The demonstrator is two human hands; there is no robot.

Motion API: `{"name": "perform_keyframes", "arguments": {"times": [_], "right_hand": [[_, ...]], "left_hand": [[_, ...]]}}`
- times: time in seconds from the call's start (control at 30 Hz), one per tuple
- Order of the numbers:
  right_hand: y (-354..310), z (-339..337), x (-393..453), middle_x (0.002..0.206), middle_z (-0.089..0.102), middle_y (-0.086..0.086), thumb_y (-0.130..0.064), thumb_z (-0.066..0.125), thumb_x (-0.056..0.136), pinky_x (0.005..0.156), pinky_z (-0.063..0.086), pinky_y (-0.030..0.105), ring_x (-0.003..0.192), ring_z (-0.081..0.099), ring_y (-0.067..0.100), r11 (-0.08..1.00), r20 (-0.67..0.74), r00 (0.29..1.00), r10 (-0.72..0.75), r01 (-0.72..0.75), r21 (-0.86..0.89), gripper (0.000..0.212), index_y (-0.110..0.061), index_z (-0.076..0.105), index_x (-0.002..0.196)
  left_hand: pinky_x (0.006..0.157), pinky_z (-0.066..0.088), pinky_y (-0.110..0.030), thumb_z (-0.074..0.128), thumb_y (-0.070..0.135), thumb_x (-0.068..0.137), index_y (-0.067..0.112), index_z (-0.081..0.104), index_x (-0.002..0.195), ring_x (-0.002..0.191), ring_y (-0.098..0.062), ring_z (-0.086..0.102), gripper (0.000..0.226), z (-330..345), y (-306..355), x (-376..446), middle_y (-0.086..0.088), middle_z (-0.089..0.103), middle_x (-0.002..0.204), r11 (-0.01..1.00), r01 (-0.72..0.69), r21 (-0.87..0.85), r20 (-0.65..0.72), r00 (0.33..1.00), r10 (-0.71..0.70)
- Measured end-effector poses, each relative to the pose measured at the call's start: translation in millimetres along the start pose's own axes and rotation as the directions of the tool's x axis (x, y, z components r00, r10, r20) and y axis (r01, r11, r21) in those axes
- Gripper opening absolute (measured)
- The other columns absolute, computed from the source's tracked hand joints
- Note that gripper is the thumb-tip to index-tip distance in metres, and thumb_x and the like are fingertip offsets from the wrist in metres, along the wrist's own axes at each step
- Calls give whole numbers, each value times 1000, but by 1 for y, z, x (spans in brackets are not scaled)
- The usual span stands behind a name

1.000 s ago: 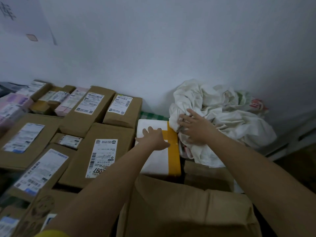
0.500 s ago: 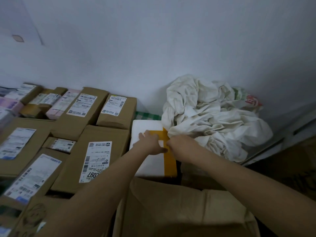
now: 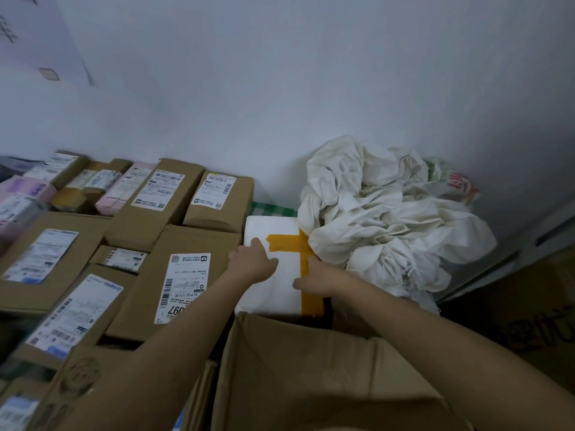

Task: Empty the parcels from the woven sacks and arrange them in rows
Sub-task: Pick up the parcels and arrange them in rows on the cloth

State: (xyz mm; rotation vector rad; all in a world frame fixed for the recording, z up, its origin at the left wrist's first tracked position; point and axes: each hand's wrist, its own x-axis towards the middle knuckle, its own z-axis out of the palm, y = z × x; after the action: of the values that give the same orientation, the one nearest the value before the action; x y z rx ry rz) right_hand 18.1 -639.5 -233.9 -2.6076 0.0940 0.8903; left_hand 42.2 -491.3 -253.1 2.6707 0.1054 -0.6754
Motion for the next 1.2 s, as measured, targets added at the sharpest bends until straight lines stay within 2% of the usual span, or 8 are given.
{"name": "perform_keyframes", "arguments": {"times": [0.27, 0.5, 0.67, 0.8, 0.93, 1.03, 1.13, 1.2], "right_hand": [[-2, -7, -7, 158, 20, 10, -49, 43, 97, 110, 35, 42, 140, 31, 32, 987, -125, 991, 54, -35, 155, 74, -14, 11, 153], [-9, -35, -24, 150, 35, 9, -51, 42, 96, 103, 35, 36, 133, 38, 29, 895, -339, 939, 59, 101, 434, 62, -17, 33, 147], [-28, -55, -43, 143, 46, 5, -77, 30, 80, 108, 34, 47, 130, 44, 27, 757, -384, 921, 63, 207, 620, 84, -22, 41, 143], [-26, -68, -53, 127, 49, -4, -58, 38, 96, 95, 40, 36, 113, 50, 18, 623, -431, 902, 39, 315, 716, 57, -22, 41, 141], [-29, -85, -67, 105, 66, 3, -47, 39, 100, 87, 49, 32, 94, 62, 17, 400, -454, 891, 18, 410, 820, 31, -26, 61, 106], [-35, -96, -74, 102, 68, 6, -26, 41, 100, 75, 50, 25, 87, 64, 16, 265, -482, 875, -48, 476, 838, 31, -18, 62, 121], [-44, -102, -80, 87, 69, -6, -4, 39, 91, 63, 48, 19, 79, 64, 9, 334, -577, 798, -173, 599, 728, 44, -21, 62, 124], [-51, -105, -87, 85, 67, -9, -3, 37, 90, 63, 45, 22, 81, 62, 9, 280, -565, 799, -206, 602, 748, 46, -28, 60, 121]], "left_hand": [[105, 31, -44, 48, 34, 92, 16, 29, 144, 132, -35, 30, 58, -21, 0, -10, -14, 38, 143, 898, 57, -436, -128, 984, -125], [99, 37, -34, 49, 25, 94, 15, 42, 141, 123, -23, 45, 49, -68, -1, -14, -4, 45, 141, 745, -103, -659, -161, 987, -7], [101, 38, -34, 52, 40, 92, 29, 54, 126, 118, -17, 48, 35, -87, -9, -25, 11, 48, 125, 560, -162, -813, -208, 978, -19], [94, 49, -44, 57, 58, 81, 31, 66, 110, 101, -22, 65, 42, -100, -15, -36, 0, 68, 111, 357, -174, -918, -194, 981, -23], [74, 54, -32, 42, 52, 96, 16, 62, 111, 87, -18, 69, 44, -117, -14, -49, -2, 72, 96, 109, -249, -962, -243, 968, 65], [83, 51, -38, 42, 53, 96, 16, 58, 109, 85, -20, 65, 42, -137, -13, -58, 0, 67, 89, -93, -289, -953, -285, 957, -56], [95, 49, -47, 37, 54, 96, 13, 60, 86, 89, -29, 64, 48, -155, -13, -68, -6, 67, 84, -34, -310, -950, -294, 927, -231], [93, 51, -47, 31, 54, 98, 15, 63, 79, 92, -31, 67, 54, -164, -11, -80, -7, 71, 84, -6, -307, -952, -291, 910, -295]]}}
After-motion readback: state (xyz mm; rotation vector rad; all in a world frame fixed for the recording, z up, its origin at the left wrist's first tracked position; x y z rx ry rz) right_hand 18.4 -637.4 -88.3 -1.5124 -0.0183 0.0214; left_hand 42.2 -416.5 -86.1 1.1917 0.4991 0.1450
